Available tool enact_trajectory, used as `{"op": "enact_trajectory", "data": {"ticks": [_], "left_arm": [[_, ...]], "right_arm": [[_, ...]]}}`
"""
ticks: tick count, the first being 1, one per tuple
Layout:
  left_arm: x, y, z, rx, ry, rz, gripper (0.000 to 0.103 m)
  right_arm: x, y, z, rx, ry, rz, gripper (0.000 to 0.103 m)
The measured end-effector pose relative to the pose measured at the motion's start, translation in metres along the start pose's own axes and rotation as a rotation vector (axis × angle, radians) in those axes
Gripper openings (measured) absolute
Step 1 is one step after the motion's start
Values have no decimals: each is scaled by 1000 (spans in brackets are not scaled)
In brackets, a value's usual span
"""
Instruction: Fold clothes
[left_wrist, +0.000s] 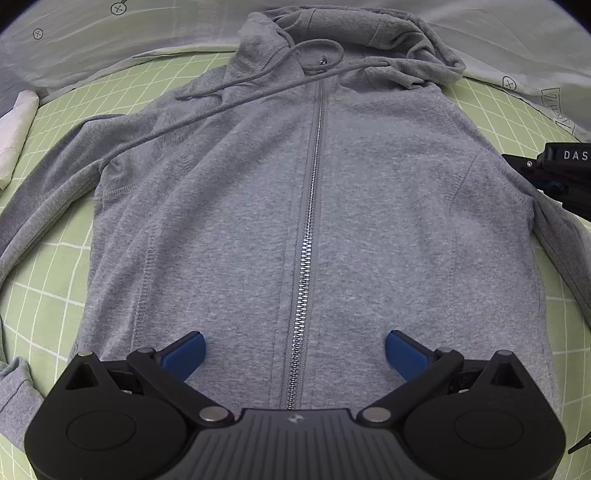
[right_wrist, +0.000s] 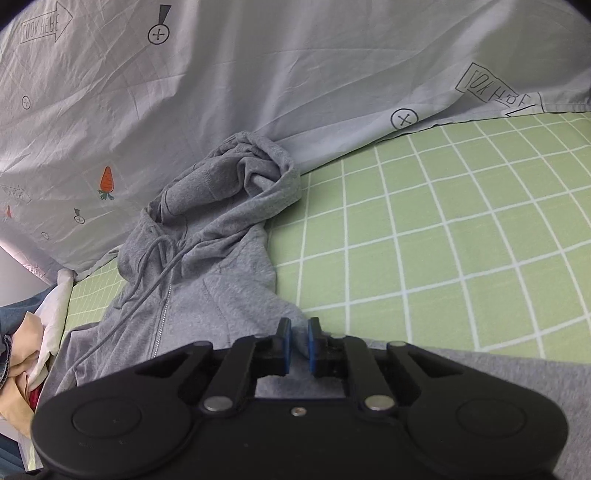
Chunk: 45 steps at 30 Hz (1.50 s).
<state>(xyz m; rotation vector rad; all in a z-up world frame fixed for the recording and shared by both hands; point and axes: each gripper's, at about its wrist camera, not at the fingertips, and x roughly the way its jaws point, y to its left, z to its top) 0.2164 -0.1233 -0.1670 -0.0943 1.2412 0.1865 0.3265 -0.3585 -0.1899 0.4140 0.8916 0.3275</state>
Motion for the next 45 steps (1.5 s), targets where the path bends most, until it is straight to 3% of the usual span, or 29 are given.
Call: {"op": "enact_trajectory", "data": {"ticks": [4, 6, 7, 8, 10, 11, 12, 14, 18, 24, 31, 37, 39, 45], "left_arm": [[2, 6, -3, 22, 4, -28, 103], [2, 6, -4, 56, 0, -36, 103], [2, 6, -5, 72, -3, -42, 103], [2, 7, -5, 84, -5, -48, 103], [2, 9, -6, 111, -10, -61, 103], [2, 9, -6, 124, -16, -67, 103], [2, 10, -6, 138, -21, -73, 103], [3, 10, -6, 162, -28, -84, 103], [4, 11, -6, 196, -38, -98, 103], [4, 13, -8, 226, -60, -112, 103], [4, 14, -11, 245, -81, -124, 103], [5, 14, -10, 245, -80, -124, 103], [6, 14, -10, 242, -81, -122, 103], [6, 13, -9, 241, -79, -120, 103]], "right_arm": [[-6, 9, -7, -21, -45, -60, 13], [-4, 11, -5, -43, -66, -106, 45], [-3, 13, -4, -60, -72, -119, 49], [0, 14, -4, -76, -65, -115, 49], [5, 16, -3, -102, -44, -98, 34], [7, 18, -3, -110, -36, -90, 15], [6, 22, -5, -119, -41, -94, 5], [0, 32, -10, -150, -76, -120, 3], [-8, 59, -31, -244, -114, -161, 2], [8, 78, -53, -315, -45, -188, 2], [-10, 56, -27, -112, -159, -186, 13], [1, 46, -27, -140, -65, -185, 14], [1, 53, -34, -179, -61, -175, 24], [11, 61, -41, -252, -37, -207, 25]]}}
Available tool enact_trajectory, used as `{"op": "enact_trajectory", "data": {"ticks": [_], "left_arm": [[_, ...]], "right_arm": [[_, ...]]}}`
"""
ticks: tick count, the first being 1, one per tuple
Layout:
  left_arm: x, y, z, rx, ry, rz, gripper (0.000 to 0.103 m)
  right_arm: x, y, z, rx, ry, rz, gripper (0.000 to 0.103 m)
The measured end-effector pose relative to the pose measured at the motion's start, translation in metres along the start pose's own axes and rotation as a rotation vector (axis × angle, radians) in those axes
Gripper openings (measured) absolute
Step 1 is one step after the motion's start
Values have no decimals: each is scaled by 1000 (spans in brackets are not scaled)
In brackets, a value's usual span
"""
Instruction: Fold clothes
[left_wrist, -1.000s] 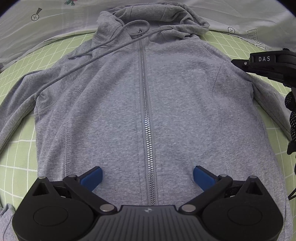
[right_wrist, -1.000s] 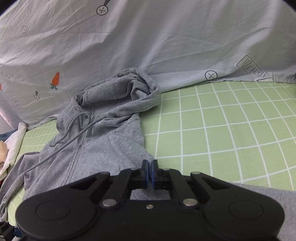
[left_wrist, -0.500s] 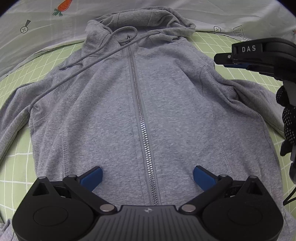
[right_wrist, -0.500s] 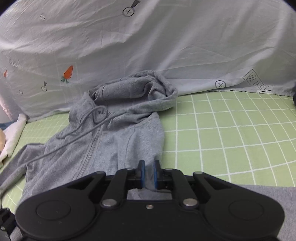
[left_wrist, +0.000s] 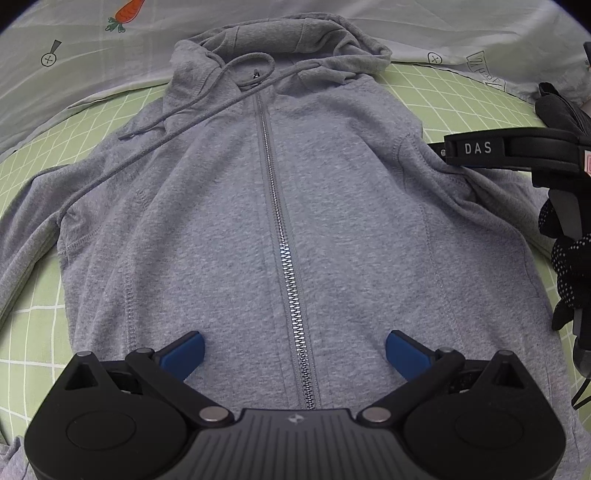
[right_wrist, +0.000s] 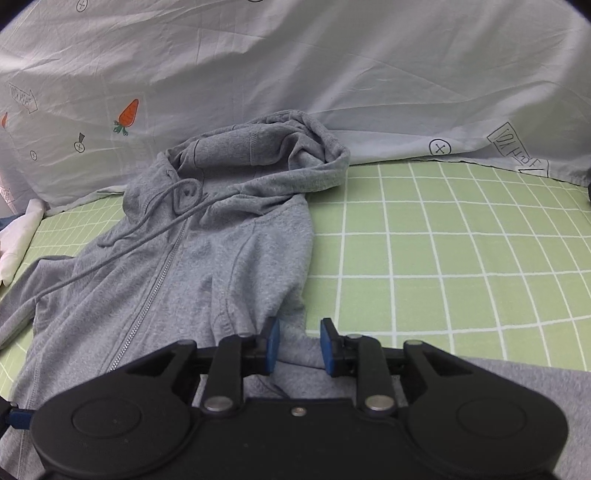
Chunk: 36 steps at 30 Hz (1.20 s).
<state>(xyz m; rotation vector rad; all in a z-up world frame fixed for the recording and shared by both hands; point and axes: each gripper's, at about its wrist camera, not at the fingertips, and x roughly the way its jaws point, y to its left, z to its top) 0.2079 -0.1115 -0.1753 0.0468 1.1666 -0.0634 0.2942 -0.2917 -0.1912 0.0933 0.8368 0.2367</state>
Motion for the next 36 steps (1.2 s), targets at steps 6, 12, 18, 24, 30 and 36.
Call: {"op": "enact_trajectory", "data": {"ticks": [6, 12, 18, 24, 30, 36], "left_arm": [[0, 1, 1, 0, 1, 0, 103], [0, 1, 0, 1, 0, 0, 103], [0, 3, 0, 3, -4, -1, 103], [0, 9, 0, 5, -6, -2, 103], [-1, 9, 0, 6, -11, 1, 103], [-1, 8, 1, 7, 1, 0, 103]], "right_arm": [[8, 3, 6, -69, 33, 27, 13], [5, -2, 10, -97, 2, -33, 5], [0, -31, 27, -78, -119, -213, 5], [7, -30, 29, -139, -118, -252, 11], [3, -34, 12, -82, -70, -221, 31], [17, -45, 12, -81, -46, -269, 24]]}}
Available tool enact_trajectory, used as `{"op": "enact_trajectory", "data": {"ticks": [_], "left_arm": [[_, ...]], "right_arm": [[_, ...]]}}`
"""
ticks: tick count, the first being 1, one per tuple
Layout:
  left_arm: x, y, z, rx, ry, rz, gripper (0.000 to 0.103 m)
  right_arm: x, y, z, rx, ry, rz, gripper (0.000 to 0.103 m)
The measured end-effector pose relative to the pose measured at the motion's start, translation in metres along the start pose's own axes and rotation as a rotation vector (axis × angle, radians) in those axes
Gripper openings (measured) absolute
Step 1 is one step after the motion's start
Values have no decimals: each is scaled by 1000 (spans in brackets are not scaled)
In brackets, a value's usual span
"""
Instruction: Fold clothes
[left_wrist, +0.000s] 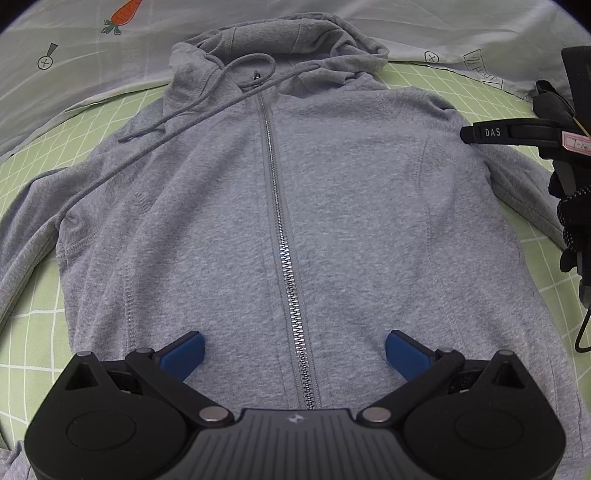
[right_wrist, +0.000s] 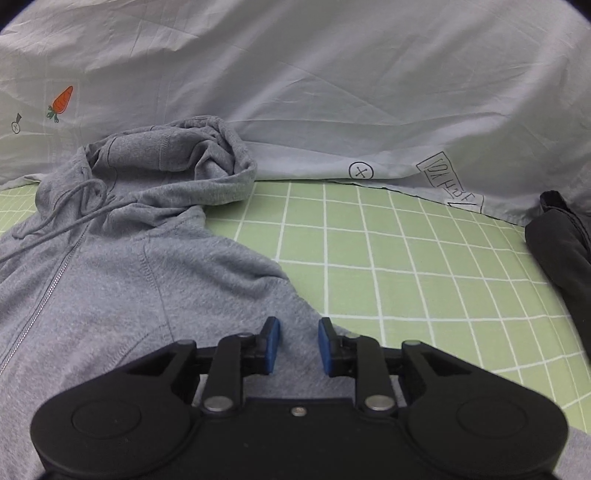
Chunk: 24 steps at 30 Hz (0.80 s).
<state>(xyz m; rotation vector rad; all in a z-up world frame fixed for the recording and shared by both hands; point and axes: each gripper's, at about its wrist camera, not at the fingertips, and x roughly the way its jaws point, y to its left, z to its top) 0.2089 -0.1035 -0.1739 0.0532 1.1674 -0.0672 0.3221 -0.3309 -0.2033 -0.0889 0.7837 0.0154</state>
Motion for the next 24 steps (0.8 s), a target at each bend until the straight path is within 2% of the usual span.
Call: {"op": "enact_trajectory", "data": {"ticks": [1, 3, 5, 7, 9, 10, 16, 20, 24], "left_arm": [[0, 0, 1, -3, 8, 1, 103], [0, 0, 2, -11, 27, 4, 103], [-2, 0, 1, -27, 48, 6, 103], [-4, -3, -5, -28, 66, 7, 103], [-8, -8, -14, -21, 75, 13, 103], [-10, -11, -19, -17, 77, 16, 103], [-20, -33, -41, -8, 96, 23, 103], [-23, -47, -50, -5, 107, 38, 103], [-26, -60, -55, -8, 118, 59, 103]], "right_arm": [[2, -3, 1, 11, -2, -4, 24], [3, -11, 3, 46, -5, -6, 34], [-4, -21, 2, 93, -9, -4, 34], [-20, -39, -9, 139, -25, -46, 42], [-38, -58, -22, 184, -45, -94, 73], [-46, -72, -32, 214, -43, -121, 77], [-88, -168, -101, 424, 29, -298, 77], [-115, -225, -140, 553, 29, -454, 88], [-136, -274, -174, 628, 24, -614, 95]]}}
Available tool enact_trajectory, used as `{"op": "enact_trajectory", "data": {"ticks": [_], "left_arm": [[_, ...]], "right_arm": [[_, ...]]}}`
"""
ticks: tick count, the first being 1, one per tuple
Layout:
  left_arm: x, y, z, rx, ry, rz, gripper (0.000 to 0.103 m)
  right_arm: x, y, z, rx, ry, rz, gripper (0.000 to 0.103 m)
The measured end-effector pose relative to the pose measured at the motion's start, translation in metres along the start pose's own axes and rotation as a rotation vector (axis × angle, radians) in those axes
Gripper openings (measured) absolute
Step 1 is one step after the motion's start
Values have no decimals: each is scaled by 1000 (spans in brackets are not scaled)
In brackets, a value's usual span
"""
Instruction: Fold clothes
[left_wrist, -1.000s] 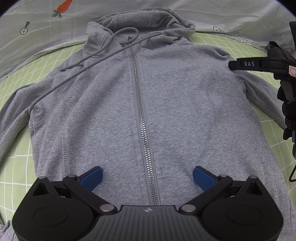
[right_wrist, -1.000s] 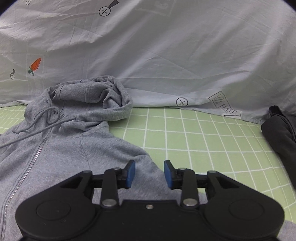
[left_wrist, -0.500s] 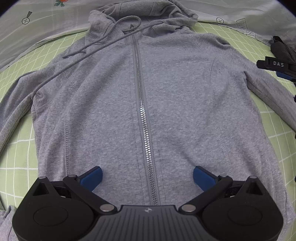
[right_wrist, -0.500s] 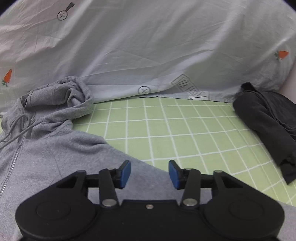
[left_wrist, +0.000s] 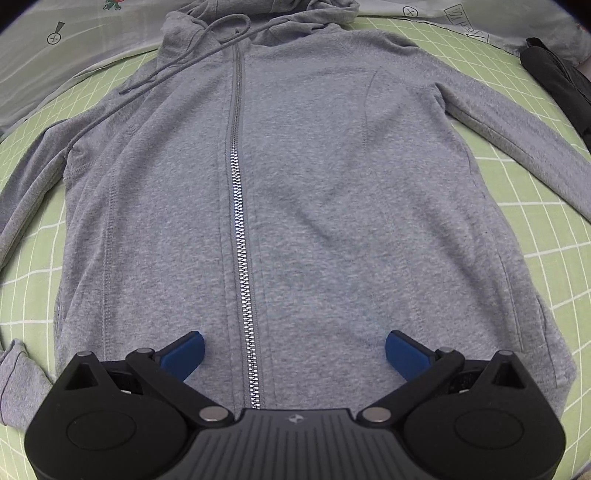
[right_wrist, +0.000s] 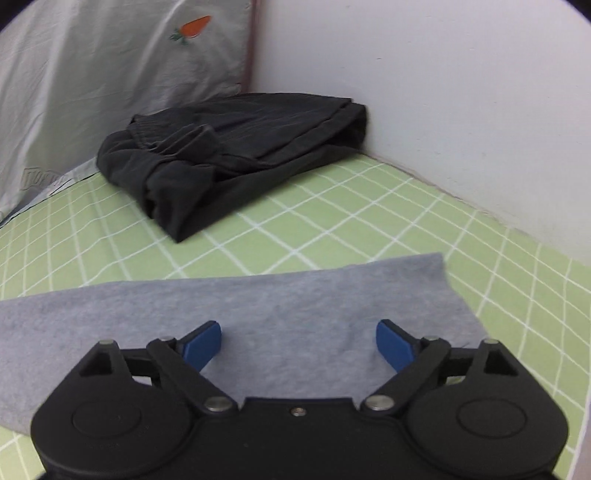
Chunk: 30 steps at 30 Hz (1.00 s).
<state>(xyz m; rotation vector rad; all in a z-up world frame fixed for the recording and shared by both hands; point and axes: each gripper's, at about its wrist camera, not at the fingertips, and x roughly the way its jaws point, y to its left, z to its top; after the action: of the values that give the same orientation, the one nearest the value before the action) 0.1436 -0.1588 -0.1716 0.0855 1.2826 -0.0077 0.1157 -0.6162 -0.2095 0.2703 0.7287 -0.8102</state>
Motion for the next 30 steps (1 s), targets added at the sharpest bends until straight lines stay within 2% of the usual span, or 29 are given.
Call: {"op": "enact_trajectory", "data": {"ticks": [1, 4, 7, 10, 12, 14, 15, 17, 22, 24, 26, 28, 29, 30], "left_arm": [[-1, -4, -2, 2, 2, 6, 103], [-2, -15, -5, 6, 4, 28, 103], [-4, -23, -6, -8, 4, 68, 103], [-5, -27, -6, -42, 13, 99, 103], [-6, -30, -7, -57, 13, 120, 103], [-8, -33, -8, -50, 8, 133, 103], [-9, -35, -9, -45, 6, 138, 103], [-15, -36, -12, -48, -7, 141, 103], [-35, -29, -28, -88, -67, 138, 103], [-43, -13, -38, -101, -95, 148, 103], [-50, 2, -45, -125, -116, 160, 103], [-57, 21, -58, -162, -129, 171, 103], [-60, 31, -64, -180, -136, 177, 103], [-63, 42, -71, -196, -141, 183, 103]], "right_arm": [[4, -13, 1, 16, -2, -31, 98], [12, -46, 2, 68, -1, -33, 101], [13, -63, 0, 75, 4, 25, 98], [6, -67, 1, 50, 13, 65, 83], [2, -70, 1, 34, 8, 94, 61], [-1, -73, 0, 13, 0, 120, 46], [-2, -74, 0, 0, -4, 127, 41], [-2, -77, -1, -21, -12, 121, 38], [0, -82, 4, -49, -4, 31, 38], [0, -80, 7, -65, 17, 1, 45], [-3, -74, 9, -96, 35, -43, 57], [-20, -65, 3, -98, 30, -39, 62], [-28, -60, -1, -98, 26, -32, 74], [-37, -56, -5, -98, 22, -25, 90]]}}
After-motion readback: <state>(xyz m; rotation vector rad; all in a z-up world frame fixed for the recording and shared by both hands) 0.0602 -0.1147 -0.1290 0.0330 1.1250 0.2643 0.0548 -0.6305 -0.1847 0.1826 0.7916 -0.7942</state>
